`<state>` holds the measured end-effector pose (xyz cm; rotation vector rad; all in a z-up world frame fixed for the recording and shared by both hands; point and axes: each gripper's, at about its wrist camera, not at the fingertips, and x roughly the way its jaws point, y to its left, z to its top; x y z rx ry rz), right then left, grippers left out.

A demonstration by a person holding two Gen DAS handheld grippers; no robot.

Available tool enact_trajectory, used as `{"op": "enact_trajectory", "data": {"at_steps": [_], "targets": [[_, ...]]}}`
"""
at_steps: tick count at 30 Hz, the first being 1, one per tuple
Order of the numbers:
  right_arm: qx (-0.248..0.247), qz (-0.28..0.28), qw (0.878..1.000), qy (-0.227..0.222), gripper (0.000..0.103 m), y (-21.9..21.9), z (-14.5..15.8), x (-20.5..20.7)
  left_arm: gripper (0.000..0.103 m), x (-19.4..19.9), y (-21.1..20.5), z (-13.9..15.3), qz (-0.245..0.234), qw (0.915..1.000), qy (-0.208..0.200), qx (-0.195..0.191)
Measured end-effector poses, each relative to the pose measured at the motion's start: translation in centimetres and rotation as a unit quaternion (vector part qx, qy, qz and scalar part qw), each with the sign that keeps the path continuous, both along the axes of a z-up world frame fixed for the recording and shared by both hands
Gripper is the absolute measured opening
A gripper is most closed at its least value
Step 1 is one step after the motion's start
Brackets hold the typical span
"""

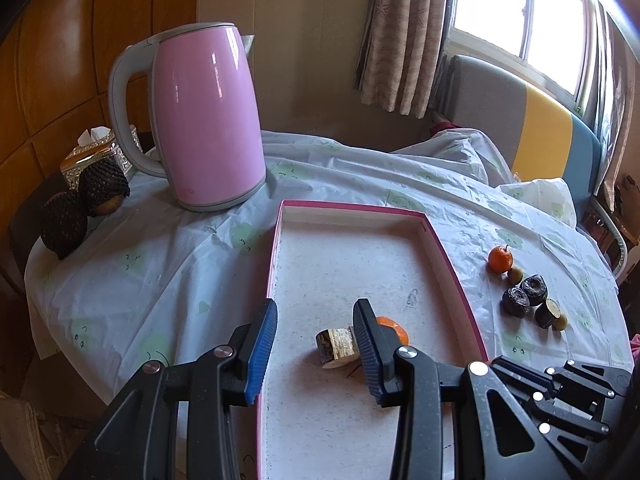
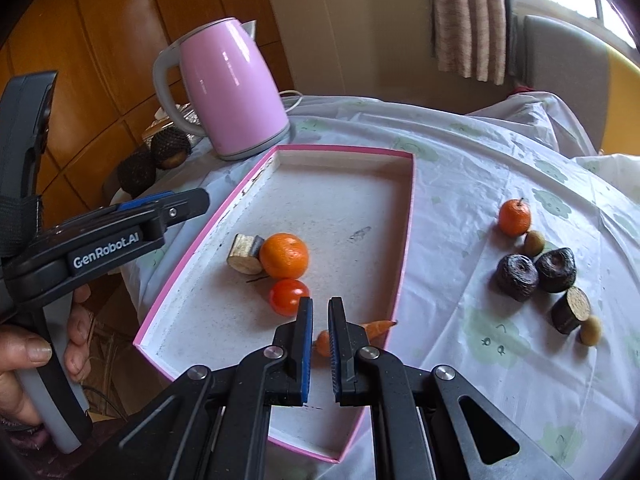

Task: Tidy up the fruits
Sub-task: 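Release the tangerine into the tray with the left gripper while the right gripper releases the carrot there, then grasp the small round brown fruit with the right gripper while the left gripper approaches a dark beet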

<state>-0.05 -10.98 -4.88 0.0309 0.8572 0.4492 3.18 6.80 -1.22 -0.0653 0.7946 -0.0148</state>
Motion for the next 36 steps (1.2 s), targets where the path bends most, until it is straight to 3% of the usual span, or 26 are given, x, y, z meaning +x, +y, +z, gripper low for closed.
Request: {"op": "enact_trajectory", "data": {"at_steps": [5, 7, 12, 16, 22, 30, 36], "targets": [[0.008, -0.028, 1.000, 0.000, 0.010, -1.7, 0.0, 0.0, 0.040, -0.2, -0.9, 0.2, -0.011, 0.9999, -0.003, 0.007], [0.009, -0.041, 0.999, -0.001, 0.019, -2.4, 0.0, 0.0, 0.040, -0.3, -1.4, 0.2, -0.017, 0.9998, -0.003, 0.010], [0.015, -0.071, 0.997, -0.002, 0.024, -4.5, -0.1, -0.1, 0.040, -0.5, -2.4, 0.3, -0.031, 0.9994, -0.001, 0.017], [0.016, -0.099, 0.995, -0.002, 0.036, -6.4, -0.3, -0.2, 0.040, -0.5, -3.5, 0.1, -0.046, 0.9987, 0.003, 0.023], [0.014, -0.157, 0.987, 0.009, 0.039, -10.7, -1.2, -0.5, 0.040, -0.4, -5.1, -0.1, -0.074, 0.9969, 0.011, 0.023], [0.017, -0.259, 0.965, 0.031, 0.041, -17.2, -2.7, -1.2, 0.040, -0.2, -7.5, -0.6, -0.110, 0.9934, 0.022, 0.025], [0.014, -0.275, 0.961, 0.035, 0.041, -19.1, -3.3, -0.7, 0.040, -0.1, -9.5, -0.8, -0.139, 0.9896, 0.028, 0.024]]}}
